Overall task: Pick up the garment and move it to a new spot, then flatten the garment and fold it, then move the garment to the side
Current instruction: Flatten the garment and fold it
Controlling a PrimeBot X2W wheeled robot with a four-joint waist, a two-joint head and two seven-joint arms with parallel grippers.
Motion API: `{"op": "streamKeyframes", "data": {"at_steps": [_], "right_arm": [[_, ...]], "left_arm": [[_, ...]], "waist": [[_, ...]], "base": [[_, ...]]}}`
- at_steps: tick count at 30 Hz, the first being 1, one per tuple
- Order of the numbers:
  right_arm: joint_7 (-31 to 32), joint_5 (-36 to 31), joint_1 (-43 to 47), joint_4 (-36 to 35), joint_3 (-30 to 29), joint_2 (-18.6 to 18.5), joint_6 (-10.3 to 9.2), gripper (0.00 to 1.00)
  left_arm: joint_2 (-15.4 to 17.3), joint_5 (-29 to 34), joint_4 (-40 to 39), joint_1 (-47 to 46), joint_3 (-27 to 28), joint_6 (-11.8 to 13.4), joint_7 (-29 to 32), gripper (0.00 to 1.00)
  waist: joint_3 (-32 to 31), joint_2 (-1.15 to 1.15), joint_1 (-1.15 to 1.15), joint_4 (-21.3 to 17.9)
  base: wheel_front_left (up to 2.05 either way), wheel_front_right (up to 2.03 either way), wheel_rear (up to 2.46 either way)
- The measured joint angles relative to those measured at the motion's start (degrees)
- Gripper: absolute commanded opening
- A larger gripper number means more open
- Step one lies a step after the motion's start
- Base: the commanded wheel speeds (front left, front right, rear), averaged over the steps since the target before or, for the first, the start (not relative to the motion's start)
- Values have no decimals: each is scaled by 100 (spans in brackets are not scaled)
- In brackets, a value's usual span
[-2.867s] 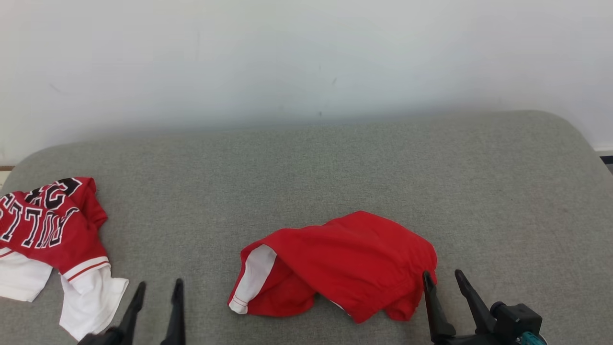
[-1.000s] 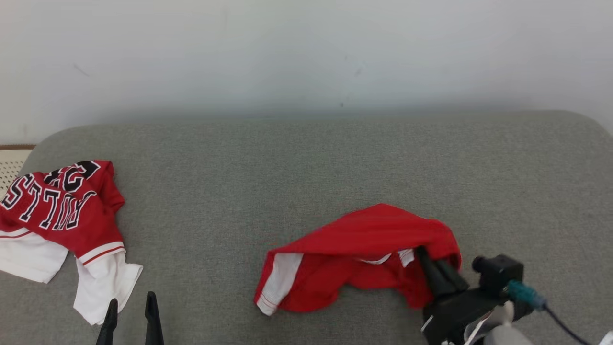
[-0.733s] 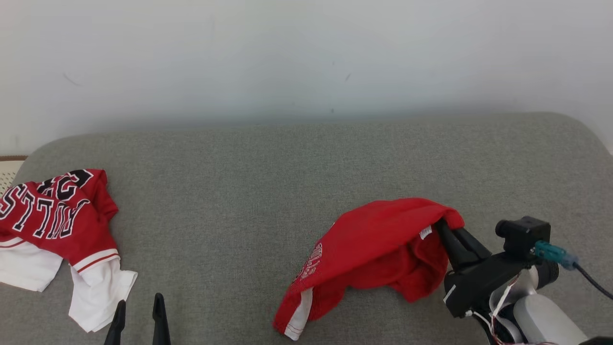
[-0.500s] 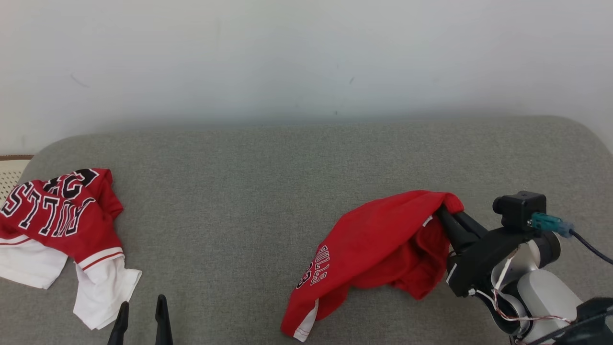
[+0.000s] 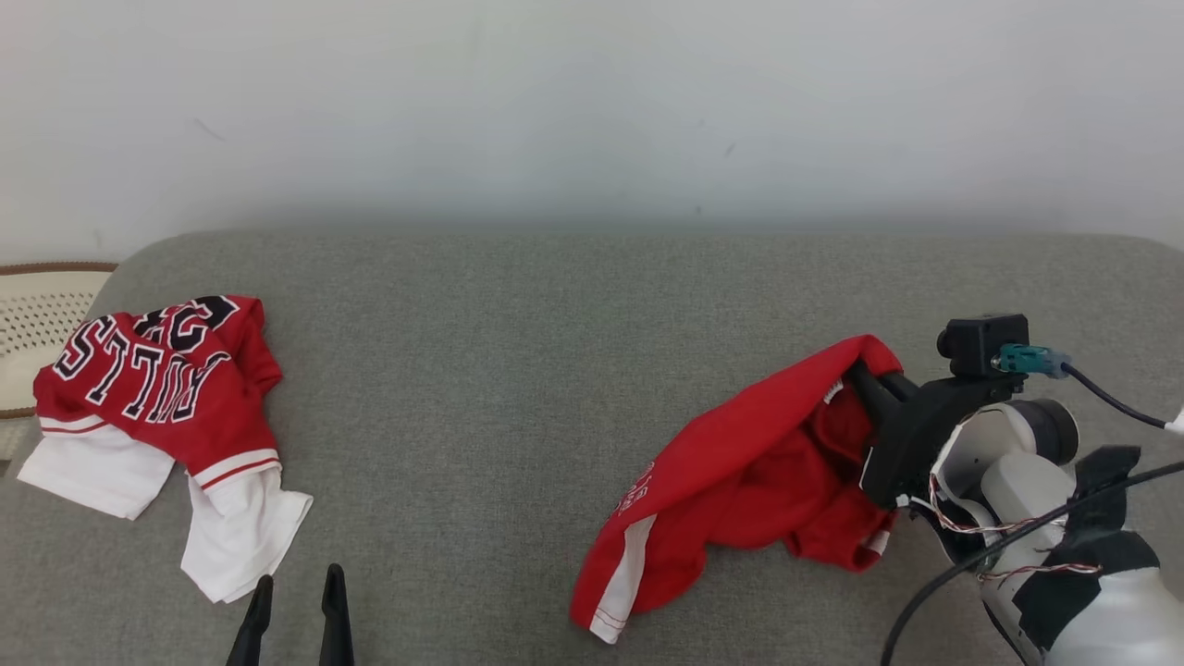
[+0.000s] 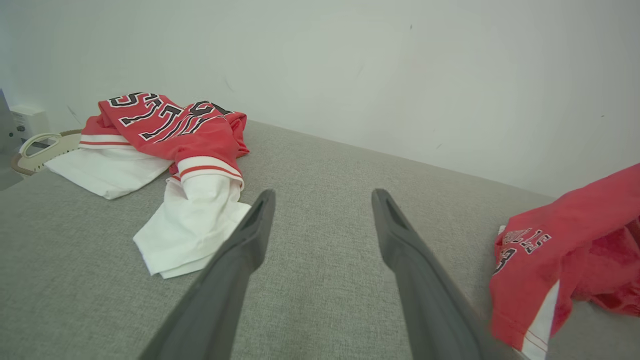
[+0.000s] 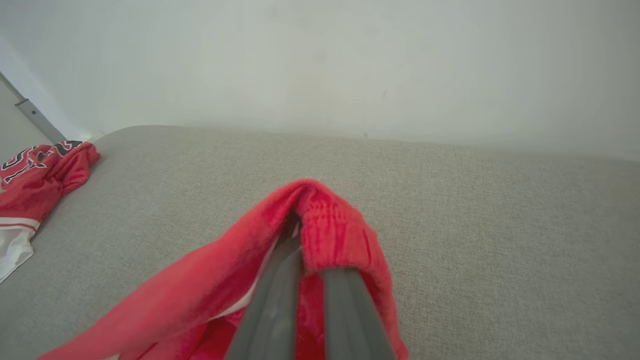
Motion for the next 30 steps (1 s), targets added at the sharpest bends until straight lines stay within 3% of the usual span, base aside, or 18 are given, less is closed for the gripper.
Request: {"op": "streamKeyframes", "data": {"at_steps": [11, 12, 13, 14, 21, 30], "right_arm": [[-576, 353, -684, 1394, 686, 187, 0, 0], [-646, 379, -709, 1455, 738, 193, 0, 16], [-721, 420, -725, 1510, 783, 197, 0, 63], [-780, 471, -737, 1547, 828, 201, 0, 97], [-1092, 911, -658, 1446, 1083, 168, 0, 100], [-1373, 1140, -248, 843, 1243, -171, 1, 100]], "left_arm": [[-2, -35, 104, -192, -127, -40, 0, 100], [-1, -42, 118, -192, -123, -40, 0, 100], [0, -43, 129, -192, -115, -38, 0, 100], [0, -45, 136, -192, -100, -31, 0, 100], [-1, -47, 196, -184, -38, -55, 0, 100], [0, -47, 167, -63, 13, -48, 0, 100]], "waist": [[255, 0, 0, 251], [267, 0, 0, 259], [270, 0, 1, 258], [267, 0, 0, 250], [140, 0, 0, 106], [12, 0, 0, -213]], "base": [[0, 0, 0], [0, 0, 0], [0, 0, 0], [0, 0, 0], [0, 0, 0], [0, 0, 0]]}}
